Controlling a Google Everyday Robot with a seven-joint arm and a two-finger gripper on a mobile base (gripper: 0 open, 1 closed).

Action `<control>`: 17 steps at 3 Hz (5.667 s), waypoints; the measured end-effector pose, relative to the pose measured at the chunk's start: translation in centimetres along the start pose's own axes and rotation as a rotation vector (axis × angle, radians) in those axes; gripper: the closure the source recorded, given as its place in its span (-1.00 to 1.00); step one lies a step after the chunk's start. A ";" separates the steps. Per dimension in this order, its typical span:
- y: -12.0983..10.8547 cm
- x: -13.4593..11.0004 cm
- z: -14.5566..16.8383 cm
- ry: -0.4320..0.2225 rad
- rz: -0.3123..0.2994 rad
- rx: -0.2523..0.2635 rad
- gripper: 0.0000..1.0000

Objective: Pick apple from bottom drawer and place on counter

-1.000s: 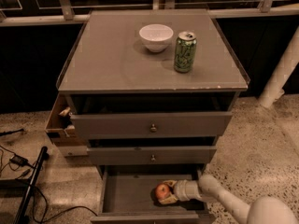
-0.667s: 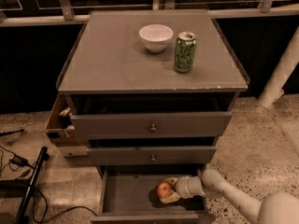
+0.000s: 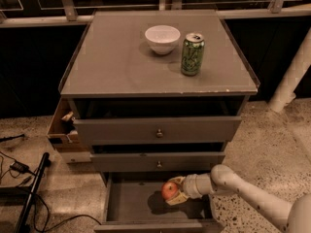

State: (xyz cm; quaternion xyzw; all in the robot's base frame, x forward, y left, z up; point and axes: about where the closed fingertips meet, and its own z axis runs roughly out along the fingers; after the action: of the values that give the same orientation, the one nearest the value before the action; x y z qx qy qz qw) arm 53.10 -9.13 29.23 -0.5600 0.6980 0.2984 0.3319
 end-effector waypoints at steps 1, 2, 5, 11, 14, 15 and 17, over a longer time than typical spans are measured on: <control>0.2 -1.5 -0.7 -0.015 -0.001 -0.006 1.00; 0.5 -6.5 -4.2 -0.039 -0.001 0.021 1.00; 0.9 -23.6 -15.8 -0.018 -0.084 0.098 1.00; 5.7 -46.4 -28.8 -0.165 -0.214 0.140 1.00; 0.0 -54.1 -24.5 -0.141 -0.233 0.109 1.00; -2.4 -56.7 -21.7 -0.140 -0.225 0.090 1.00; -5.5 -58.2 -17.7 -0.127 -0.186 0.066 1.00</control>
Offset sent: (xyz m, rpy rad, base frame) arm -0.0001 0.0025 0.1871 0.0312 -0.0776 -0.0232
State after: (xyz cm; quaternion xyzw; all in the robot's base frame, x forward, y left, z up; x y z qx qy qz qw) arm 65.09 9.83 85.98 -0.5911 0.6302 0.2782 0.4197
